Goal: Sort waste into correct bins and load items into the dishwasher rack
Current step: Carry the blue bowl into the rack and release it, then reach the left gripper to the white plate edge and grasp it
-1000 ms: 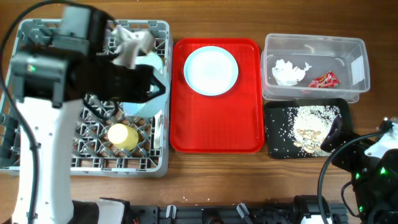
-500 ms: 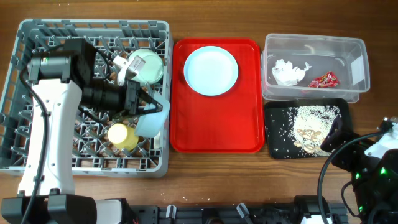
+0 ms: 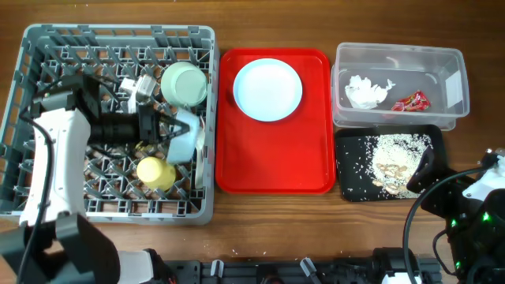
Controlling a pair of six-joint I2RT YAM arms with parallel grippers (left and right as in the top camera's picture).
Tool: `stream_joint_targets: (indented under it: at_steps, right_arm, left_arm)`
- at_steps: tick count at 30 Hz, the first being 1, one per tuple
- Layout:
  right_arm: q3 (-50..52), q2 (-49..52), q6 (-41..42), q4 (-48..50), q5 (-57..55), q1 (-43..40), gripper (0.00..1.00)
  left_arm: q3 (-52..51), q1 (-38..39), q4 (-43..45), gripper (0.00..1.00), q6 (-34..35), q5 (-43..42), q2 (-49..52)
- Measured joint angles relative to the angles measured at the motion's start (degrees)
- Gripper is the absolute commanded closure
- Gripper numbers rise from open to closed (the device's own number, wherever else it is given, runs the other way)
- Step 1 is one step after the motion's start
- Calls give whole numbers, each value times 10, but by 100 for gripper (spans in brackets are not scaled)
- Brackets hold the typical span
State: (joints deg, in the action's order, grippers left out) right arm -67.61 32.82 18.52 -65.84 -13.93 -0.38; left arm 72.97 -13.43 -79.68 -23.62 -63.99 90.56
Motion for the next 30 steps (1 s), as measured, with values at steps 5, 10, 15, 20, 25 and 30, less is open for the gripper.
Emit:
stream_joint_targets:
  at_steps: [5,10,15,20,25,30]
  right_arm:
    - [0,0,0,0,0,0,0]
    - [0,0,0,0,0,0,0]
    - [0,0,0,0,0,0,1]
    - [0,0,0,0,0,0,0]
    - [0,0,0,0,0,0,0]
    - [0,0,0,0,0,0,0]
  left_arm:
    - [0,-2,48,96,26,-38,104]
    - [2,-56,55,76,43,-81,136]
    - [2,-153,68,0,51,-24,152]
    - [35,-208,0,0,93,-3,155]
    - [225,-223,-122,0,125,35,129]
    - [260,-164,-119,0,180,96,28]
